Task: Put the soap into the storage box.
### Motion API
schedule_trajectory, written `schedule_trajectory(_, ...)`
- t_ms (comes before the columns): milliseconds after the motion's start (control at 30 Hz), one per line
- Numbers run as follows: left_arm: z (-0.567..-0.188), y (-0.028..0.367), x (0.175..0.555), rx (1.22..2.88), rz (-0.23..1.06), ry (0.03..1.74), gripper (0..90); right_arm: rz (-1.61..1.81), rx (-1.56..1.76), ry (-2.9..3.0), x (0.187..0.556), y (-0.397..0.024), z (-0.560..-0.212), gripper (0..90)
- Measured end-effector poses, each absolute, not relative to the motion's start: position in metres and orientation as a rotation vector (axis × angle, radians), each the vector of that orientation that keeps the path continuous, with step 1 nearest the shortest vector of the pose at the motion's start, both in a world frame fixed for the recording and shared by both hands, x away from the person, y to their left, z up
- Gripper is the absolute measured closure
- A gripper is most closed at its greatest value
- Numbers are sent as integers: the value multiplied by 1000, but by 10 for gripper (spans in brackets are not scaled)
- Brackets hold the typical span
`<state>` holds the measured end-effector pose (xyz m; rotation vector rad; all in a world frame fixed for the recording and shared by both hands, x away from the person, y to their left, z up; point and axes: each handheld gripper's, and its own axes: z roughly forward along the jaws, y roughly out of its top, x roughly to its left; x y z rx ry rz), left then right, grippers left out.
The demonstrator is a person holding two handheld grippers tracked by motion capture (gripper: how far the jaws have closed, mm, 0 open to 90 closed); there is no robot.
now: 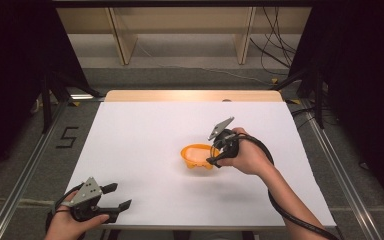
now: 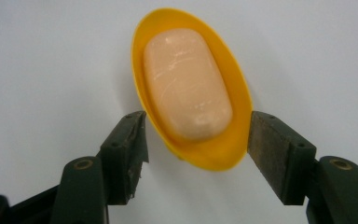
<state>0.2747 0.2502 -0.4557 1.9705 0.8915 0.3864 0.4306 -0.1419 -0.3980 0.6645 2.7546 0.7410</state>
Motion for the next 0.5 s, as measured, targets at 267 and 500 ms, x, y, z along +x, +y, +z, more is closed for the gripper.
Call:
schedule_trajectory(267, -456, 251, 275, 1987, 395, 889, 250, 757, 751, 2722, 418, -161, -410, 372)
schedule_trajectory(500, -456, 251, 276, 1977, 389, 897, 250, 760, 832, 2729, 403, -178, -431, 368)
